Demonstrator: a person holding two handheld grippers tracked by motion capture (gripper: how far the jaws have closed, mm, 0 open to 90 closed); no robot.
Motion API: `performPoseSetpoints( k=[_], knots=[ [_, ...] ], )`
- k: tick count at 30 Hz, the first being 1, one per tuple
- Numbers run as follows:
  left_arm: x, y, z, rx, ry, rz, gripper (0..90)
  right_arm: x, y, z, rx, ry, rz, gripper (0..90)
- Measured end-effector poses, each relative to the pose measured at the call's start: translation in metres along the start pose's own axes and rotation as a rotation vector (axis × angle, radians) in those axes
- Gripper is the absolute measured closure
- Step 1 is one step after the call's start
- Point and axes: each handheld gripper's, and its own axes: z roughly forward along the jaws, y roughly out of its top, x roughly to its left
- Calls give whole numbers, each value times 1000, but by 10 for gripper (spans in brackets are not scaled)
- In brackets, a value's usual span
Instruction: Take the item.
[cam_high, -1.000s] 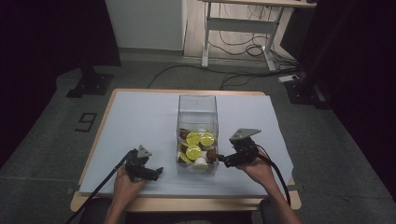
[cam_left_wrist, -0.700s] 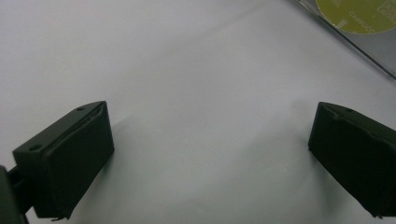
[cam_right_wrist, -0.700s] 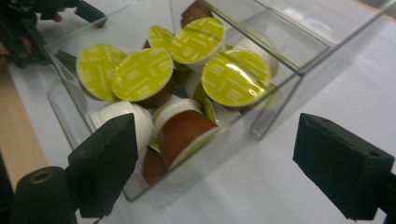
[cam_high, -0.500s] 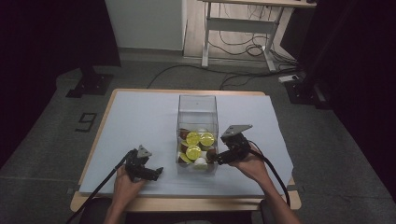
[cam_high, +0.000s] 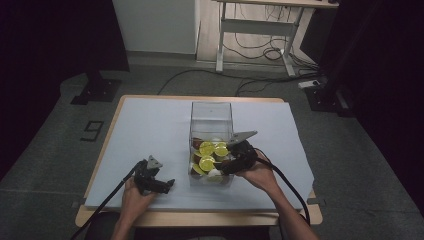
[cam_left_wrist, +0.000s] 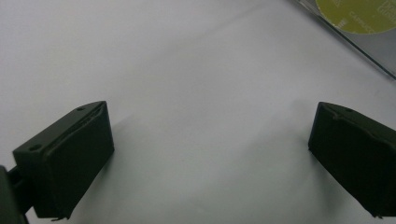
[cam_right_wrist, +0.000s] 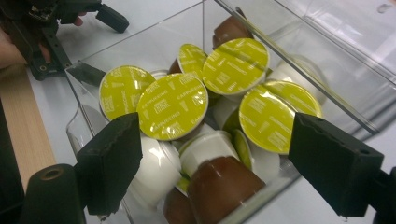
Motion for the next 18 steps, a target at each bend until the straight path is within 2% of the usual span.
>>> performPoseSetpoints(
  k=[18],
  knots=[
    [0, 0, 0, 0, 0, 0, 0, 10, 11, 27, 31, 47, -36, 223]
  ],
)
